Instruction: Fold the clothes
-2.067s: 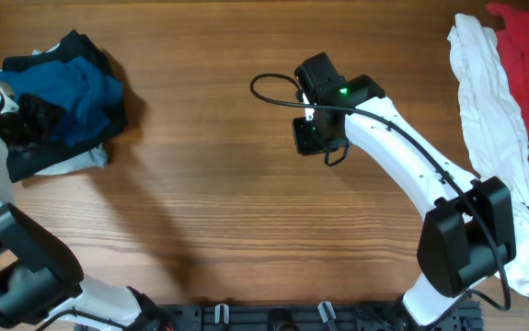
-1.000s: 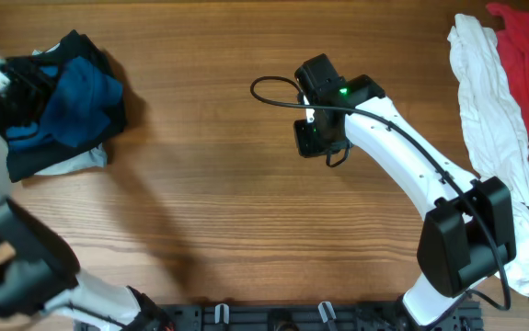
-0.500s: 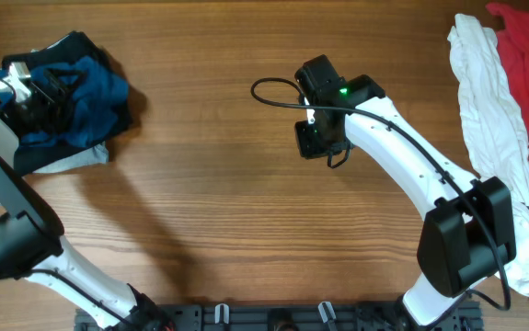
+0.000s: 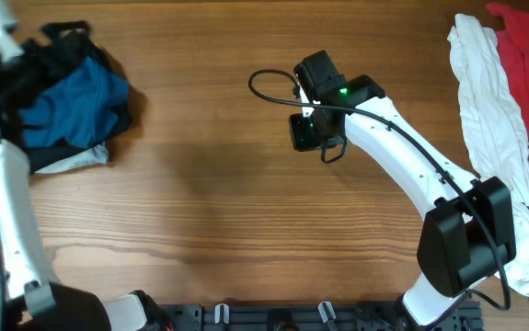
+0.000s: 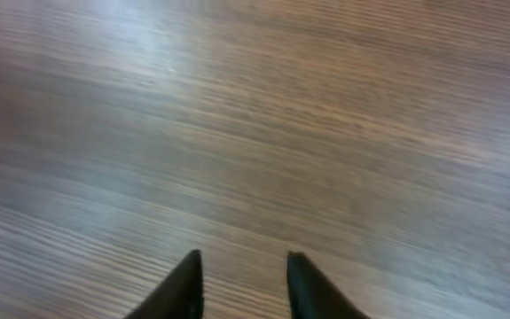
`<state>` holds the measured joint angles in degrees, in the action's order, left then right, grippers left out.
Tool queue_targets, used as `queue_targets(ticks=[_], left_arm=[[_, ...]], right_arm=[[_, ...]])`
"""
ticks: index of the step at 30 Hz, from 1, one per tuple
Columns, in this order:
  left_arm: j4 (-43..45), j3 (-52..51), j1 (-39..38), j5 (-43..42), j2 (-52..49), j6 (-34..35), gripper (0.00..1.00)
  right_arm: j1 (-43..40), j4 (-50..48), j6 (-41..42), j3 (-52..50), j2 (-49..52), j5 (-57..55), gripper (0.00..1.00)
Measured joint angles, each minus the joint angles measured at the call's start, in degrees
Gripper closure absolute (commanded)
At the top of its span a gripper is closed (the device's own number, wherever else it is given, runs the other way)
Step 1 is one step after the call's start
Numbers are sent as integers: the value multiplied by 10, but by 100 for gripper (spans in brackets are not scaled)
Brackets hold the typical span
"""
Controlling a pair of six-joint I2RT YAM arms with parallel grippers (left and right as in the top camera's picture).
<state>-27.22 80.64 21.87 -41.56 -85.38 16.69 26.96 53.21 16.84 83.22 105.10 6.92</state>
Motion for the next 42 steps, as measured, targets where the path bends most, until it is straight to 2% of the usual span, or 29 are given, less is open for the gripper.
queue_targets(ticks=[2,3,4,6,9,13,18,30,36,39,42], left_arm=[[-30,0,-47,27,0,-5,0],[-48,-1,-76,45,-2,-8,0],[-60,-1,-97,57,-3,-10,0],[-94,-2,-164,103,-8,-14,0],[-132,-3,-224,153,-10,-14,0],[-179,-3,-285,197,-12,-16,0],[-261,-4,-295,240,-13,-16,0],[-475,-4,-295,279,-13,-16,0],[-550,-5,-296,293,-7,-9,0],[-533,-16,-299,300,25,-7,0],[-474,-54,-313,311,112,-1,5]], right_arm=[[-4,-12,3,0,0,21,49],[-9,-16,5,0,0,32,39],[-20,-19,10,1,0,49,23],[-39,-19,10,3,0,62,10],[-76,-23,6,7,0,73,1],[-132,-17,-7,9,0,81,1],[-186,36,-19,10,0,81,0],[-190,135,-38,5,-46,76,1],[-177,112,-32,-64,-168,74,0],[-167,81,-19,-129,-253,66,0],[-150,34,-2,-205,-363,50,0]])
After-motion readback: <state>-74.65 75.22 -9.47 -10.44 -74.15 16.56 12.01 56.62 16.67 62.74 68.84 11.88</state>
